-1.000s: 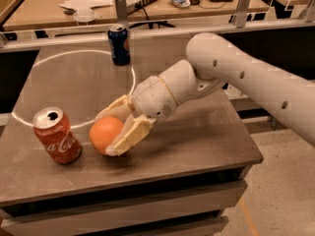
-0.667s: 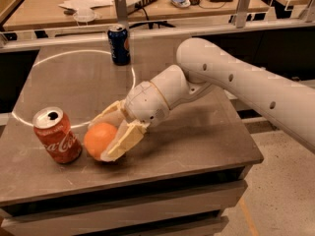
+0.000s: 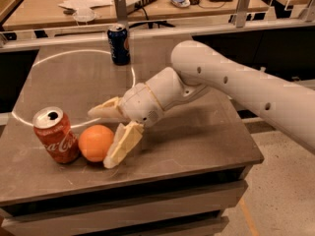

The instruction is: Move orange near coke can

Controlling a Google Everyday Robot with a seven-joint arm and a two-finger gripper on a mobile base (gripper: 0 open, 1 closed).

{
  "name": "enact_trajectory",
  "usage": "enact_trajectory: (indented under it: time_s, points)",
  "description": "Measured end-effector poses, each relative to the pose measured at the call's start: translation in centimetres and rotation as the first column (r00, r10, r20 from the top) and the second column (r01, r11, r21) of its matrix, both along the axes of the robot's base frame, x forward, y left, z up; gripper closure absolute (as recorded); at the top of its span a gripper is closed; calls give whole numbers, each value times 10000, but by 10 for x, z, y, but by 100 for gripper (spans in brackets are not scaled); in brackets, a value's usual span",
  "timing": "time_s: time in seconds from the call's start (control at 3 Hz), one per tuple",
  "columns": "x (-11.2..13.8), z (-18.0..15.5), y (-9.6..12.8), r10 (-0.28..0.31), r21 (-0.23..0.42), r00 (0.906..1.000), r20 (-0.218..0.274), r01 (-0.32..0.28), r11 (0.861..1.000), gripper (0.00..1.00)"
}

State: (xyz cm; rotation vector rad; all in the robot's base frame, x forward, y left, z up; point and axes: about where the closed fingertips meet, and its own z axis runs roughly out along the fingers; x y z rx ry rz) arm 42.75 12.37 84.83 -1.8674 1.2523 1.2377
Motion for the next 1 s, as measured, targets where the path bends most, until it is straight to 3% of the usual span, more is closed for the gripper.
enact_trajectory:
  time_s: [0.33, 0.67, 1.0]
  points:
    - [20, 3, -10, -931, -104, 9951, 321, 934, 9956, 0]
    - [84, 29, -81, -3467, -319, 9226, 1690, 3567, 9337, 0]
    - [132, 56, -151, -5416, -193, 7940, 2762, 5679, 8228, 0]
